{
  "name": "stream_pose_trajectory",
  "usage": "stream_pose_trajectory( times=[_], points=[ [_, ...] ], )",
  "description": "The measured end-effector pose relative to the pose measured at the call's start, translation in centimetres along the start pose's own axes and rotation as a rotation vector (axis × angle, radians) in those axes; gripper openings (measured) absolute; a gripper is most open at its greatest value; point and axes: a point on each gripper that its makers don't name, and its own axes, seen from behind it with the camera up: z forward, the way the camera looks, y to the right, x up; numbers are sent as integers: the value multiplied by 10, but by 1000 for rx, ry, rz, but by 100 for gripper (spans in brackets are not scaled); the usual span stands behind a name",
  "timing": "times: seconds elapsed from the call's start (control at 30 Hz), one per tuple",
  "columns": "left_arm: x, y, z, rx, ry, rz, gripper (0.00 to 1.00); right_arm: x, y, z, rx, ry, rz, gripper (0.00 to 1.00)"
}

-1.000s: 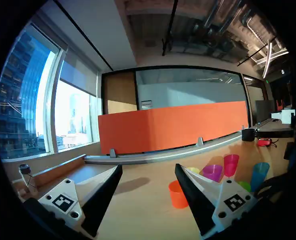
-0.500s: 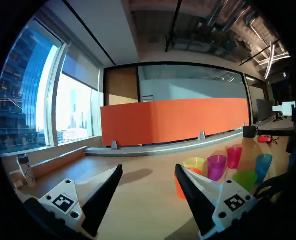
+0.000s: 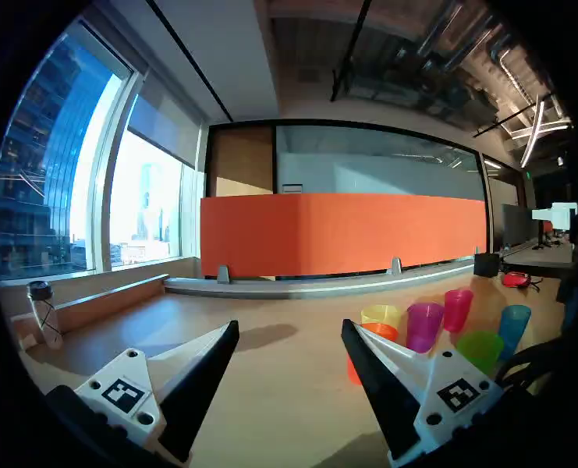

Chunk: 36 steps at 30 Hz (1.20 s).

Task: Pour water

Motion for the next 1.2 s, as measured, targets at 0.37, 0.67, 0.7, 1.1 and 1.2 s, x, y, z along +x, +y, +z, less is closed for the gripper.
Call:
stream_pose_trajectory(
  times=[0.37,0.67,0.7,1.1,1.2],
  points=[
    [-9,0,5,-8,-33,-12,97,-1,-1,-1,2,-2,0,100],
    [-10,-3,7,2,-41,-11,97,-4,3,-5,-3,-3,11,100],
    [-10,-2,7,1,-41,-11,97,-4,3,-5,-3,-3,11,100],
    [-12,-2,8,-3,-44,-11,98,-10,2,-7,4,-6,-7,100],
    [-12,-2,8,-3,-45,-11,98,-9,2,-8,9,-1,-14,100]
  ],
)
